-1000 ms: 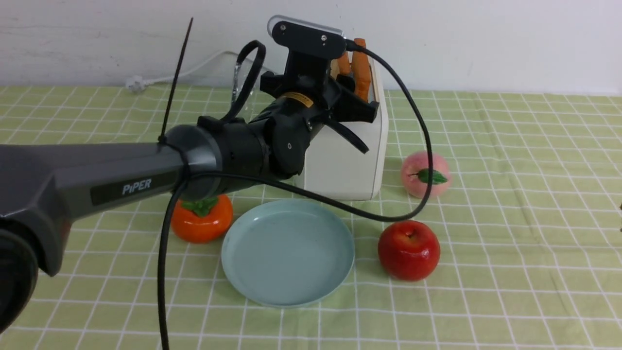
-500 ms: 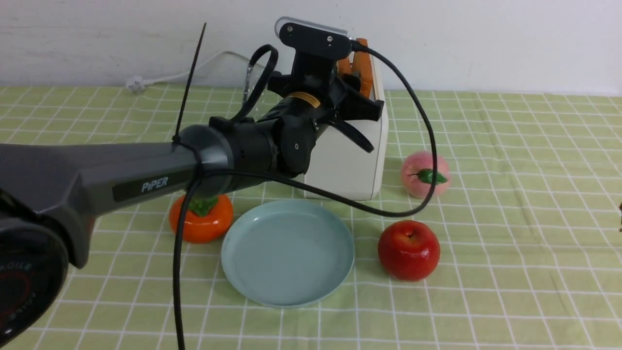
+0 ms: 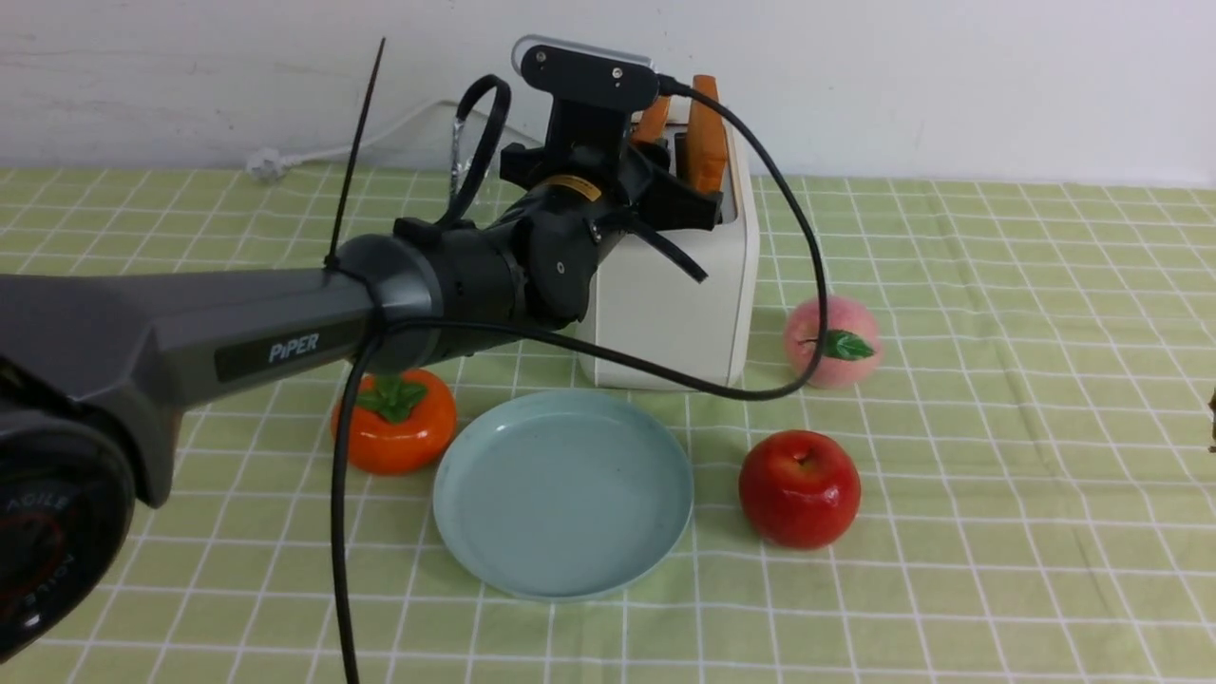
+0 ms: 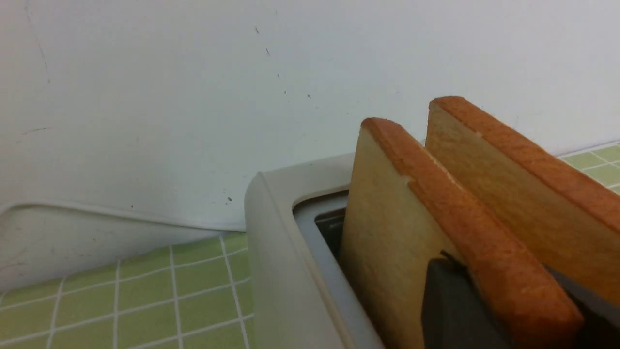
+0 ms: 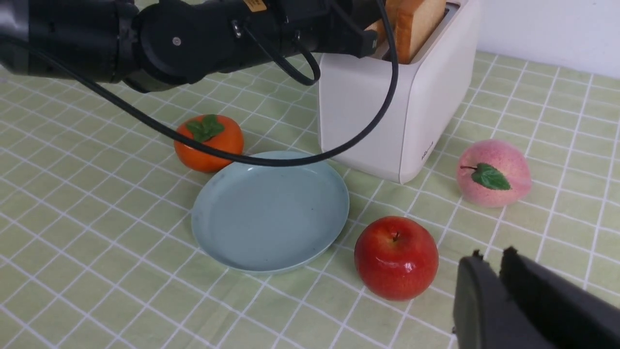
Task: Take toasted bread from bread machine on green coffee tablecloth place on plate.
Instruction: 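Reach for a toast slice standing in the toaster with the left gripper, then place the slice of bread on the plate with the left gripper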
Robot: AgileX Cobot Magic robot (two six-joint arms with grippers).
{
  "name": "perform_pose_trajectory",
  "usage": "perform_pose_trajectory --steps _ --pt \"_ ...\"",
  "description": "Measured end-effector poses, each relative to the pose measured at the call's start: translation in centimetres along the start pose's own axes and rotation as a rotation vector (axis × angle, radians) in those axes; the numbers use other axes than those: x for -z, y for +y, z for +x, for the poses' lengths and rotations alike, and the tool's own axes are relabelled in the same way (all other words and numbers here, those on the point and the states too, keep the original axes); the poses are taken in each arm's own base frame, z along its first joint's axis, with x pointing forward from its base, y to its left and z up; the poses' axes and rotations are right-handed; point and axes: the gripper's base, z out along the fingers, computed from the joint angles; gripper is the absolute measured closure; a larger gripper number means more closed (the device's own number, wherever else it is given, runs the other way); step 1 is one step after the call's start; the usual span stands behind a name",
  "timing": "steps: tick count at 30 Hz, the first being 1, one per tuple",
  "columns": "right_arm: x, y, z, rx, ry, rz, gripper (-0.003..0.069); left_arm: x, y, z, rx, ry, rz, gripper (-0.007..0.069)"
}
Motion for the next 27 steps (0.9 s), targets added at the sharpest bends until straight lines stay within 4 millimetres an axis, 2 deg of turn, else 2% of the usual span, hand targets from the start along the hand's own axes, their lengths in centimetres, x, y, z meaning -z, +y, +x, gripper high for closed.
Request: perform_pose_trajectory --steps 2,6,10,11,12,13,16,19,20,24,27 --pt "0.0 0.0 0.0 0.0 0.0 0.0 0.0588 0.0 0.0 0.0 0.0 -0.001 0.0 0.0521" --pt "0.0 0.0 0.0 -0.001 0.0 -0.001 0.0586 0.4 0.0 -0.9 0.007 -0.003 0.009 0.0522" --pt "0.0 0.0 0.0 -0.003 -0.001 -0.002 0.0585 1.6 0.2 -3.9 0.025 -0.052 0.019 0.0522" --pt "0.0 0.0 0.0 -0.003 -0.001 -0.002 0.0585 1.8 0.2 -4.1 0.026 -0.056 0.019 0.0522" --pt "0.0 0.0 0.0 -0.003 -0.003 -0.001 0.0585 2.6 0.3 -5.9 0.037 -0.084 0.025 0.0522" --pt "0.0 0.0 0.0 -0.003 -0.003 -0.001 0.0585 2.7 0.4 -6.1 0.04 -0.087 0.026 0.0522" --pt "0.0 0.0 -0.1 -0.003 -0.006 0.001 0.0592 5.2 0.6 -10.0 0.081 -0.12 0.06 0.0522" --pt "0.0 0.0 -0.1 -0.003 -0.009 0.002 0.0615 7.2 0.5 -12.2 0.095 -0.091 0.12 0.0522" --pt "0.0 0.0 -0.1 -0.003 -0.01 0.002 0.0641 8.7 0.4 -13.6 0.104 -0.063 0.176 0.0522" --pt "0.3 0.2 -0.1 -0.004 -0.016 -0.004 0.0671 12.0 -0.3 -14.4 0.09 0.065 0.326 0.0522" --pt "0.7 0.4 0.0 0.0 -0.023 -0.012 0.0673 14.5 -0.7 -13.6 0.097 0.188 0.418 0.0522"
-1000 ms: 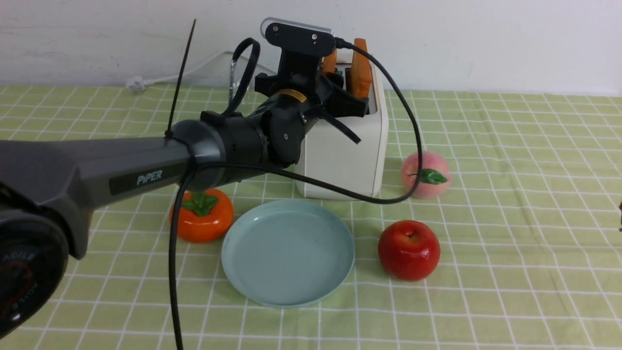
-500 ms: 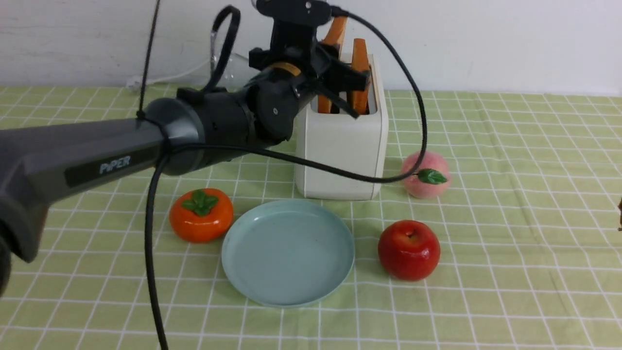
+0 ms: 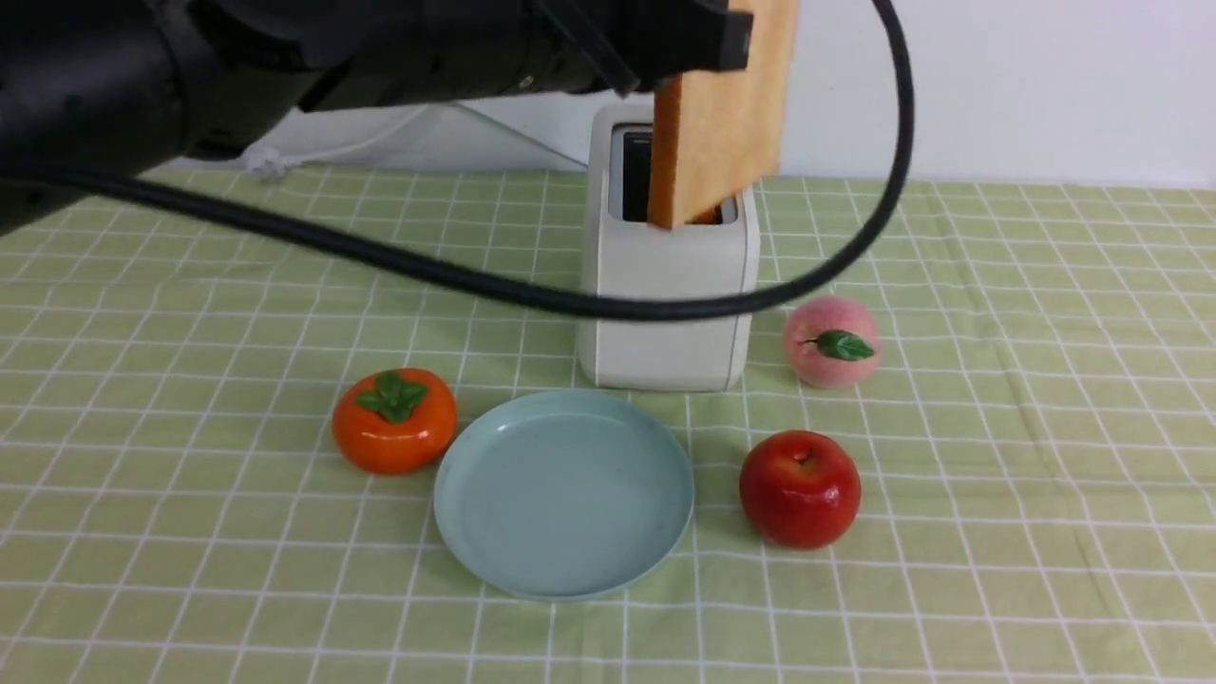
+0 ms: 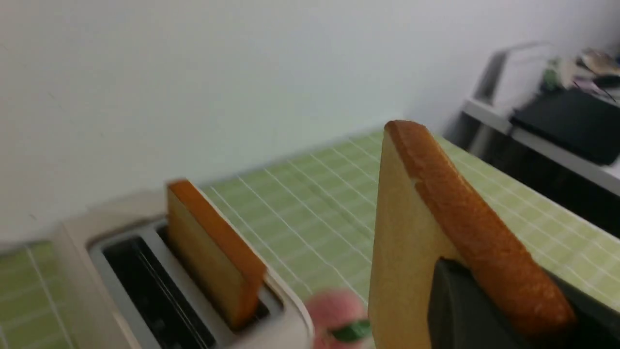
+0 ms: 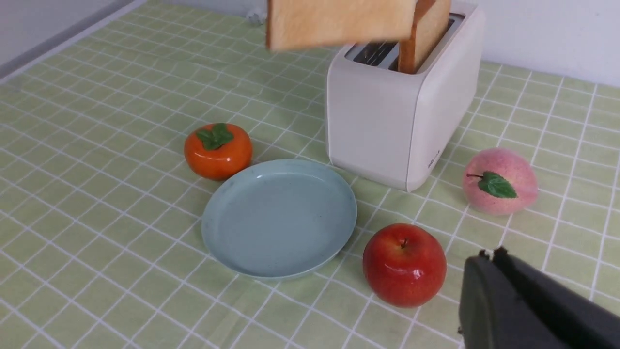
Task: Take toasted bread from bread machine on green coffee tablecloth place on plate.
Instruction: 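Place the slice of bread on the plate with the left gripper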
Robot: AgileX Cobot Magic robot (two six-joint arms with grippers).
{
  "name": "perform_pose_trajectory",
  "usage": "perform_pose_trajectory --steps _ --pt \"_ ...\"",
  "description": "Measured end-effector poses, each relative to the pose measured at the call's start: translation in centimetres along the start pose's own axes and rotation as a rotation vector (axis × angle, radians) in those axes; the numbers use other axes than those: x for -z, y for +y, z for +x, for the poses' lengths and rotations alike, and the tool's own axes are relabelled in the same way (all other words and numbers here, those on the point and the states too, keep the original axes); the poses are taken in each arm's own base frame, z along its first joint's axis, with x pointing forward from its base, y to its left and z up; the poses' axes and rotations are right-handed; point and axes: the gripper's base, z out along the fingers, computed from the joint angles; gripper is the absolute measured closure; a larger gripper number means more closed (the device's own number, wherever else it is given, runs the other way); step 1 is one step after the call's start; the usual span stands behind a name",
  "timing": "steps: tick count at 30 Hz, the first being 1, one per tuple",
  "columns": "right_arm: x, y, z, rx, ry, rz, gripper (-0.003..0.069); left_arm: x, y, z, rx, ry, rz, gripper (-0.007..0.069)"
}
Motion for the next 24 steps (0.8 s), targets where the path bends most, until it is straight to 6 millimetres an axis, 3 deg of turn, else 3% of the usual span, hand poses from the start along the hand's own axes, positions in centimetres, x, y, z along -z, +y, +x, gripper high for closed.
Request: perform_pose_trajectory --steps 3,7,13,16,17,20,24 --pt "0.6 0.3 0.1 0.007 -0.01 -0.008 0.0673 1.6 -0.5 2.3 0.041 0.125 0.033 0.0522" --pt "1.1 0.7 0.2 0.016 -0.011 -0.021 0.0673 1.9 -0.2 5.6 0.074 0.276 0.018 0.0522" --pt "1.2 0.8 0.3 0.012 -0.004 -0.032 0.0671 -0.2 1.1 8.8 0.114 0.405 -0.053 0.0522" --pt "1.2 0.8 0.3 0.01 -0.005 -0.035 0.0669 -1.9 3.0 10.8 0.196 0.463 -0.106 0.0522" --pt "1.2 0.9 0.3 0.01 -0.006 -0.035 0.0669 -2.0 3.2 10.9 0.204 0.466 -0.11 0.0522" --pt "1.2 0.9 0.3 0.007 -0.007 -0.038 0.0668 -2.9 6.0 12.4 0.309 0.493 -0.165 0.0522" --pt "1.2 0.9 0.3 0.005 -0.008 -0.039 0.0664 -3.4 6.6 13.3 0.338 0.518 -0.145 0.0522"
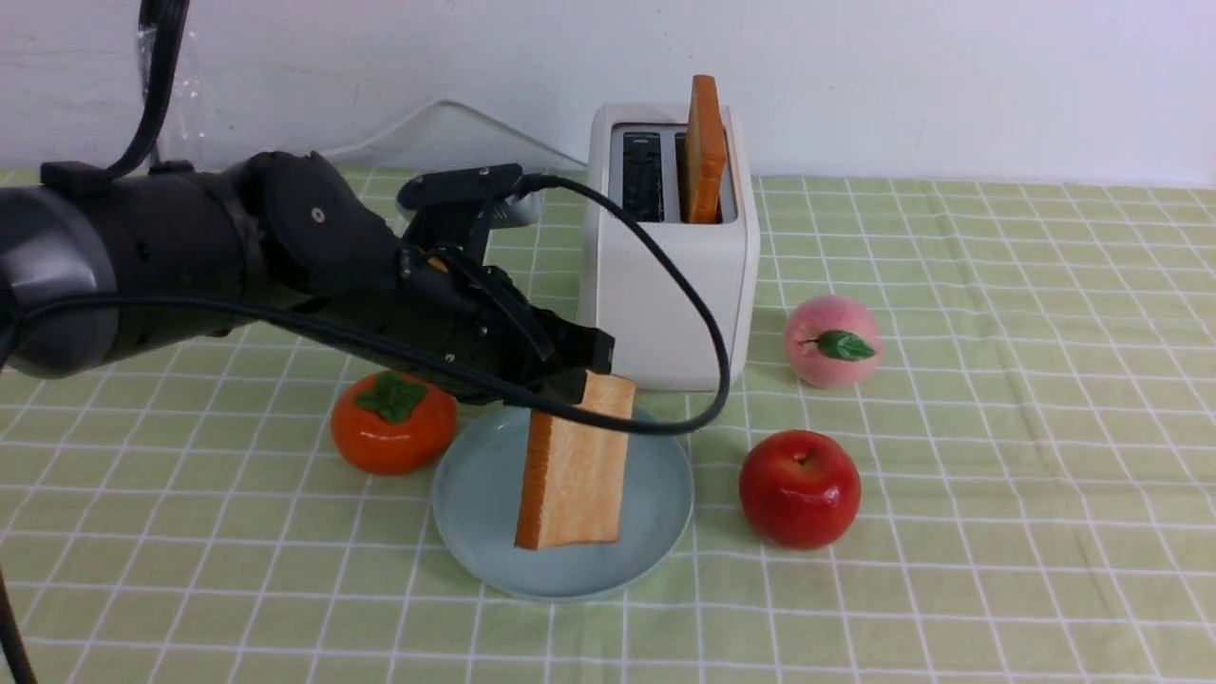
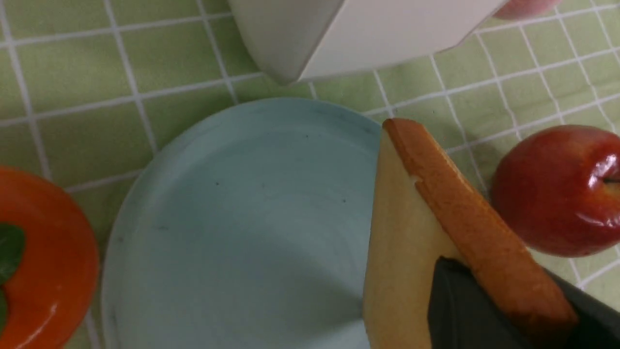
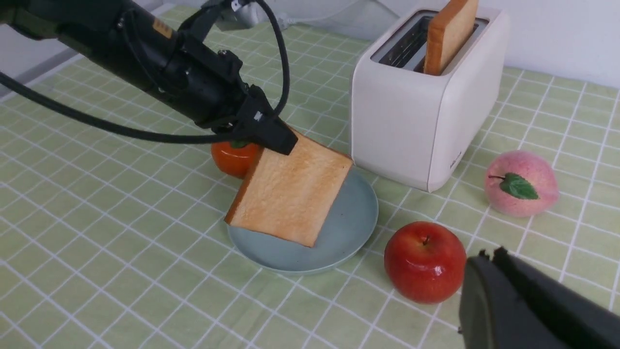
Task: Take toasted bread from bread machine on green coffee tablecloth place on plate.
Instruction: 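Place the slice of bread on the plate with the left gripper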
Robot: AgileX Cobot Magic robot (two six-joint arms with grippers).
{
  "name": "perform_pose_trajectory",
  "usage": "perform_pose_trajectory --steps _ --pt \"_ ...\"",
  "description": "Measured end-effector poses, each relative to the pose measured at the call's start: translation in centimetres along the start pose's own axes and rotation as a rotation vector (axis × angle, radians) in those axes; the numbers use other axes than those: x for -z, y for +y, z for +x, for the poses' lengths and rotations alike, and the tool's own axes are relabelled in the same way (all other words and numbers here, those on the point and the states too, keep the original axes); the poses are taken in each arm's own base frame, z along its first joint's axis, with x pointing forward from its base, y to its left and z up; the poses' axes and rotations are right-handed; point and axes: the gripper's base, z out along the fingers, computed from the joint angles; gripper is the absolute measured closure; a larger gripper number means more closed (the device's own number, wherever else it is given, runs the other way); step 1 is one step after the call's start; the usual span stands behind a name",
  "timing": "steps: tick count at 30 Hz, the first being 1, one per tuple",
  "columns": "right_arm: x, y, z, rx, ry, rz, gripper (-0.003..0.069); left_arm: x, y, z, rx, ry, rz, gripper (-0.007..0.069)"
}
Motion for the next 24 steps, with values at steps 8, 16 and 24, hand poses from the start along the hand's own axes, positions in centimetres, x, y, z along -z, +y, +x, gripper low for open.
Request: perform_pose_trajectory --steps 8,16,24 --pt "0.0 0.0 0.0 0.0 0.0 0.0 0.0662 -1.3 0.1 0.2 0.043 -0.003 0.036 0.0522" --pt "0.0 0.0 0.0 0.0 0.0 0.0 0.0662 -2.1 0.5 0.0 0.033 -0.018 0.012 0.051" --pt "0.0 0.0 0.0 0.0 0.001 -0.001 0.0659 -1.9 0.5 0.1 -0.002 -0.004 0.004 0.0155"
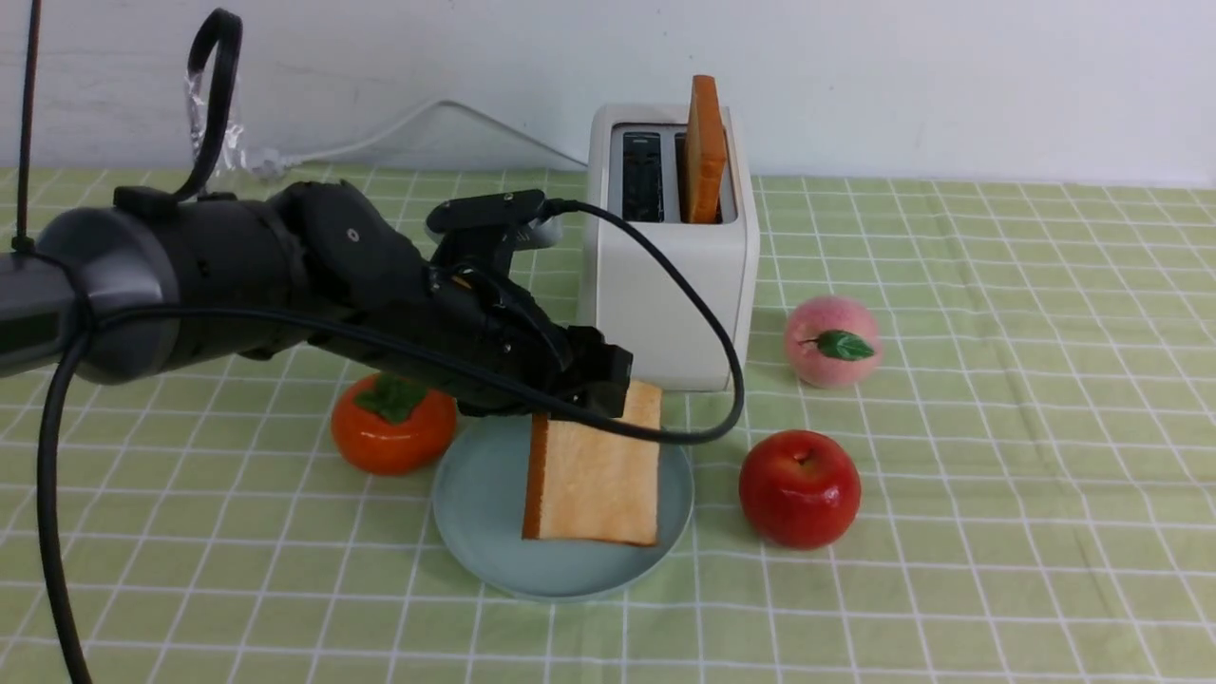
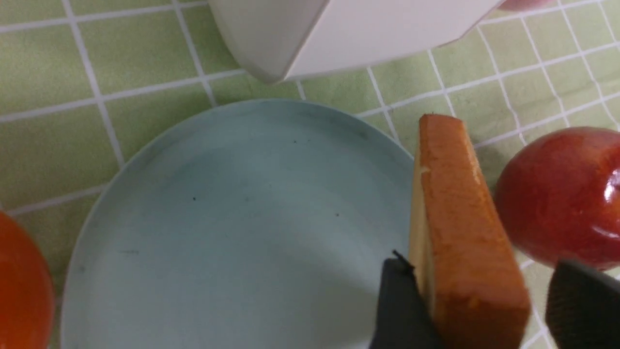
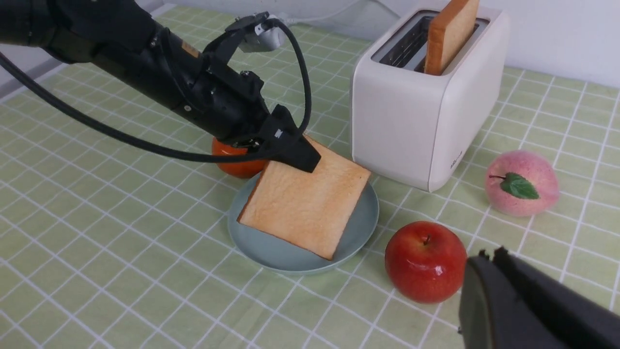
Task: Take toasted bread from bread machine on green coffee tablecloth place on plate.
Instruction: 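Place the slice of bread on the plate with the left gripper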
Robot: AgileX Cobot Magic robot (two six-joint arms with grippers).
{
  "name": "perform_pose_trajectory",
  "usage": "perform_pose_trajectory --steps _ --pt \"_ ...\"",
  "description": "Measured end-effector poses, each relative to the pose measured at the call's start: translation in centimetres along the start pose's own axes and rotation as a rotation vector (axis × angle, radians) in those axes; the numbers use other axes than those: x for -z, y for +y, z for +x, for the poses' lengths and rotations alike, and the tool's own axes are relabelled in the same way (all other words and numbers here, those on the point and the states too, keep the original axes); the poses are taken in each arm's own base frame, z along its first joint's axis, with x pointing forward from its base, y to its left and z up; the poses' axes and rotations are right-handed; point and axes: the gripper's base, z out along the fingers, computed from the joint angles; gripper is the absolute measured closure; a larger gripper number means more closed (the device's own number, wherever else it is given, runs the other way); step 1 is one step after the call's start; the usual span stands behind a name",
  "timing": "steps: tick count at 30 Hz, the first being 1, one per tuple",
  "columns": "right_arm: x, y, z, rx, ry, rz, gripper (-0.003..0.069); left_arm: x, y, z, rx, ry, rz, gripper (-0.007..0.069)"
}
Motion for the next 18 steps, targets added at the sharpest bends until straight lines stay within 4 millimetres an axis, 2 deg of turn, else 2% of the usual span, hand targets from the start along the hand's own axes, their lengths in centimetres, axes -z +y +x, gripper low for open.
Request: perform_pose_trajectory --steps 1,4,10,13,14,15,16,18 --pt "0.0 0.0 0.0 0.0 0.002 -0.001 0.0659 0.3 -0.1 -0.2 -0.009 -0.013 -0.004 0.0067" --pt "0.0 0.0 0.0 0.0 0.005 -0.003 0.0659 1.4 -0.3 -0.8 -0.052 -0.06 -0.021 -0.002" --pt "0.0 0.0 0.0 0.001 0.005 -0.003 0.0659 3.3 -0.4 -1.9 -0.173 -0.155 -0.078 -0.003" --pt "0.0 0.0 0.0 0.003 0.005 -0.003 0.0657 4.7 -0.7 -2.4 -0.249 -0.194 -0.103 0.0021" --pt "0.0 0.0 0.0 0.003 0.005 -0.003 0.0657 5.7 -1.0 -2.6 -0.282 -0.212 -0.111 0.0073" --pt "0.0 0.0 0.0 0.003 0.005 -0.003 0.0657 5.8 -1.0 -2.6 -0.285 -0.213 -0.111 0.0081" --pt "0.0 0.0 0.0 0.004 0.005 -0.003 0.0657 6.9 -1.4 -2.8 -0.303 -0.228 -0.111 0.0155" --pt "0.0 0.0 0.0 0.004 0.005 -0.003 0.0657 8.3 -1.9 -2.9 -0.321 -0.237 -0.105 0.0252"
